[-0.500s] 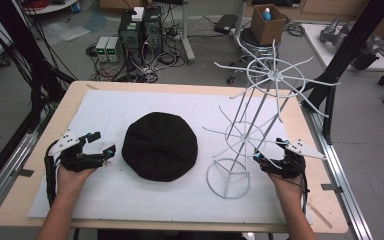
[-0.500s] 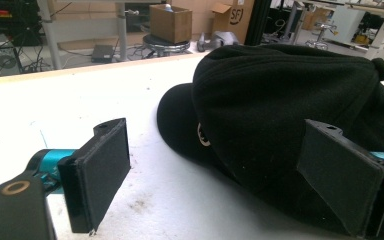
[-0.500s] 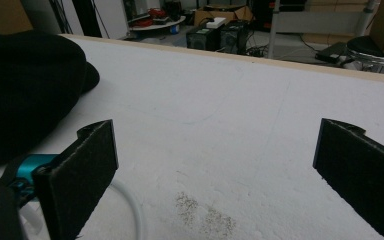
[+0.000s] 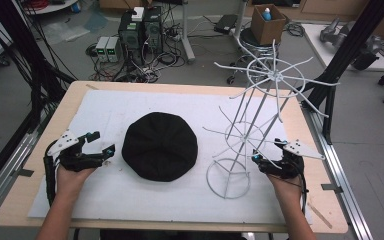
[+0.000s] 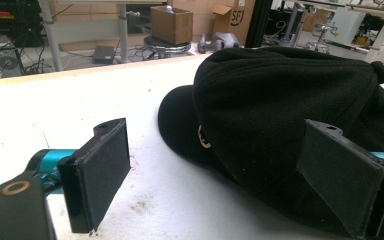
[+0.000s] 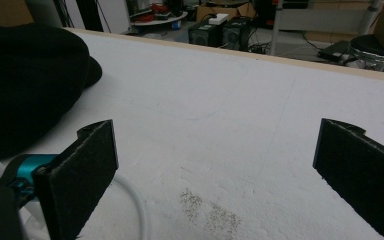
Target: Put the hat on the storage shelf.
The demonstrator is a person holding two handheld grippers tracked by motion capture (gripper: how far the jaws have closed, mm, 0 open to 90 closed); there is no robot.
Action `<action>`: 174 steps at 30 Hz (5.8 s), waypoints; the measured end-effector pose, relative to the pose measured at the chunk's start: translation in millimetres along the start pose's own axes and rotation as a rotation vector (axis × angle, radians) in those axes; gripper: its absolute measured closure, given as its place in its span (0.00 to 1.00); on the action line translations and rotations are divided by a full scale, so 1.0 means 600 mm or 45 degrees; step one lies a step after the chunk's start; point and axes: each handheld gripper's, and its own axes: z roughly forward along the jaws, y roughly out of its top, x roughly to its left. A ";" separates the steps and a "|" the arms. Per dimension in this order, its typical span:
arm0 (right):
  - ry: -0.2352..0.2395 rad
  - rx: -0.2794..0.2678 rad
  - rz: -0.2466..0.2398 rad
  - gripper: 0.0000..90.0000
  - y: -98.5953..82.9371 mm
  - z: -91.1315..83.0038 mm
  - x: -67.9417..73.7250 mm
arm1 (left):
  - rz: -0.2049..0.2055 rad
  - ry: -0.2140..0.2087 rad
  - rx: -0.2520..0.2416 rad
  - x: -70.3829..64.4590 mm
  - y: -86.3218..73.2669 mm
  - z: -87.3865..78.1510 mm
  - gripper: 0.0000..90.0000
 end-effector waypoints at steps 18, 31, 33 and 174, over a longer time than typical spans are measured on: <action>-0.006 0.017 -0.014 0.04 -0.002 0.000 -0.001 | -0.019 -0.028 -0.039 -0.010 0.018 0.002 0.16; -0.015 0.009 0.001 0.04 -0.001 -0.007 -0.001 | 0.006 -0.094 -0.042 -0.034 0.060 0.015 0.16; -0.018 0.006 0.008 0.04 -0.001 -0.008 -0.003 | 0.017 -0.114 -0.041 -0.042 0.070 0.022 0.16; 0.024 0.077 -0.007 0.04 -0.008 0.011 -0.005 | 0.184 -0.773 -0.199 -0.143 0.376 0.083 0.81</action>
